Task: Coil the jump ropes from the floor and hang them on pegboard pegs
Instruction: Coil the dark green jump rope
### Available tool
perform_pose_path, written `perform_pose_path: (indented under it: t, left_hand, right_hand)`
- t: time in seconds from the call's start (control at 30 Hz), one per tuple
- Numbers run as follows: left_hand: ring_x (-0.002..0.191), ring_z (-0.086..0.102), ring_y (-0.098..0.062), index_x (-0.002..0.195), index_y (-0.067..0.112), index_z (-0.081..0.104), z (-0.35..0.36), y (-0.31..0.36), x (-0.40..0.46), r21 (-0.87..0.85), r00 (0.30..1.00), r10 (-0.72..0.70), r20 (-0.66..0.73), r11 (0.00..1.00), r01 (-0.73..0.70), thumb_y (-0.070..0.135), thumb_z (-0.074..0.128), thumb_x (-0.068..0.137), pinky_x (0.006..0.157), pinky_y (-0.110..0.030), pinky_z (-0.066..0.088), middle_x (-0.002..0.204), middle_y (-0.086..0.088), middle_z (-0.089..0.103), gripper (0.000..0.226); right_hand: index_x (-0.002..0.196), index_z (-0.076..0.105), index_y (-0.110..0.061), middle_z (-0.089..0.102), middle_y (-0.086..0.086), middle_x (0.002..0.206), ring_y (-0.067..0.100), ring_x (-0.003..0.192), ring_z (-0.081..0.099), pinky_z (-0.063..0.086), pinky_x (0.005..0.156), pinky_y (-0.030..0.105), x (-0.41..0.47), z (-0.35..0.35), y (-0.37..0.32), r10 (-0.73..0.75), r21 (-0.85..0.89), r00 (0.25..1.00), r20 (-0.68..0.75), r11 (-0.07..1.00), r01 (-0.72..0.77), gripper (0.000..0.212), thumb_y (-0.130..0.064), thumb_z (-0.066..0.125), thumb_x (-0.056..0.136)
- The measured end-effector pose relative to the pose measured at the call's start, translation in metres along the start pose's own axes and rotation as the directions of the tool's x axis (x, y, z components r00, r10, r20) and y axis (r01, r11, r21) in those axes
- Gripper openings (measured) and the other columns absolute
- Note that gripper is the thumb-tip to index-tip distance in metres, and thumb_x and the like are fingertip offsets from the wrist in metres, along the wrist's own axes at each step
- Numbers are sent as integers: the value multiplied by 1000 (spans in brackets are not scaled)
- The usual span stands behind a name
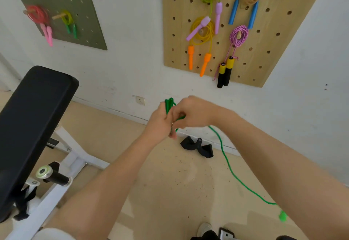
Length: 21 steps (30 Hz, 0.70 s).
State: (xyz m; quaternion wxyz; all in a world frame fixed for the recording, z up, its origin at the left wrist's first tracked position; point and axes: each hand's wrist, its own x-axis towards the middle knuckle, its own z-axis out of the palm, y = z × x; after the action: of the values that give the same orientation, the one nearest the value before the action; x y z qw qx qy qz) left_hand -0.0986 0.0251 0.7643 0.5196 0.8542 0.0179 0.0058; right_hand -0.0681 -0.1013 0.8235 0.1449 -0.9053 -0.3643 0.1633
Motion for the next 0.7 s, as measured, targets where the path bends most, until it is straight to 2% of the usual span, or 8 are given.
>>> perform_pose_path:
  t: [0.07, 0.13, 0.23, 0.3, 0.4, 0.5, 0.6, 0.7]
  left_hand:
    - [29, 39, -11, 85, 13, 41, 4, 1, -7, -109, 995, -9, 104, 994, 20, 31, 29, 101, 40, -22, 34, 56, -8, 58, 26]
    - [25, 26, -8, 79, 13, 41, 2, 1, -11, -282, 966, -76, 246, 948, 146, 39, 25, 100, 35, -16, 22, 43, -3, 44, 38]
    - [28, 17, -5, 72, 16, 41, -9, 2, -11, -515, 867, -91, 490, 772, 373, 55, 27, 91, 31, -14, 12, 41, 4, 31, 46]
    - [26, 17, -2, 72, 16, 39, -15, 6, -11, -609, 853, -13, 522, 695, 383, 53, 35, 83, 32, -14, 10, 40, 6, 29, 38]
    - [24, 18, -1, 73, 17, 36, -19, 15, -10, -709, 895, 65, 442, 636, 304, 43, 40, 82, 36, -18, 7, 39, 9, 30, 28]
    - [21, 19, 1, 72, 18, 39, -22, 16, -12, -816, 933, 64, 353, 508, 274, 39, 39, 84, 32, -16, 11, 37, 10, 31, 25]
    - [23, 22, 1, 71, 16, 39, -25, 18, -9, -894, 985, 3, 171, 421, 154, 31, 37, 94, 29, -13, 17, 40, 10, 39, 28]
    - [33, 41, -3, 64, 10, 49, -24, 19, 2, -951, 986, -164, -16, 308, 36, 29, 33, 101, 36, -14, 35, 61, -1, 68, 44]
  right_hand:
    - [55, 54, -28, 45, -11, 50, 5, 47, 40, 33, 51, 13, -6, -19, 7, 26, -5, 990, -137, 1000, -26, 27, -30, 72, 76]
    - [58, 54, -22, 44, -10, 52, 5, 45, 39, 30, 47, 14, -14, -30, 20, 72, 122, 954, -291, 992, -37, 29, -32, 77, 72]
    - [71, 65, -3, 43, -3, 54, 4, 43, 34, 26, 47, 15, -17, -27, 41, 195, 432, 876, -442, 902, 17, 26, -27, 75, 75]
    - [71, 66, -5, 41, -2, 54, 3, 43, 31, 26, 48, 17, -14, -11, 48, 247, 497, 850, -465, 868, 20, 24, -27, 70, 81]
    - [63, 62, -9, 34, 2, 53, 6, 47, 27, 24, 48, 19, -5, 14, 44, 274, 527, 839, -470, 850, 18, 37, -29, 54, 92]
    - [82, 67, -3, 39, 0, 52, 5, 44, 33, 29, 48, 18, 4, 28, 34, 306, 595, 867, -393, 803, -14, 41, -28, 41, 99]
    - [94, 63, -3, 45, -1, 56, 9, 45, 40, 38, 44, 20, 10, 39, 27, 324, 681, 926, -192, 724, -112, 27, -8, 36, 97]
    - [75, 53, -19, 50, 0, 62, 13, 48, 37, 38, 47, 19, 9, 47, 14, 261, 580, 965, 3, 786, -214, 34, -22, 32, 101]
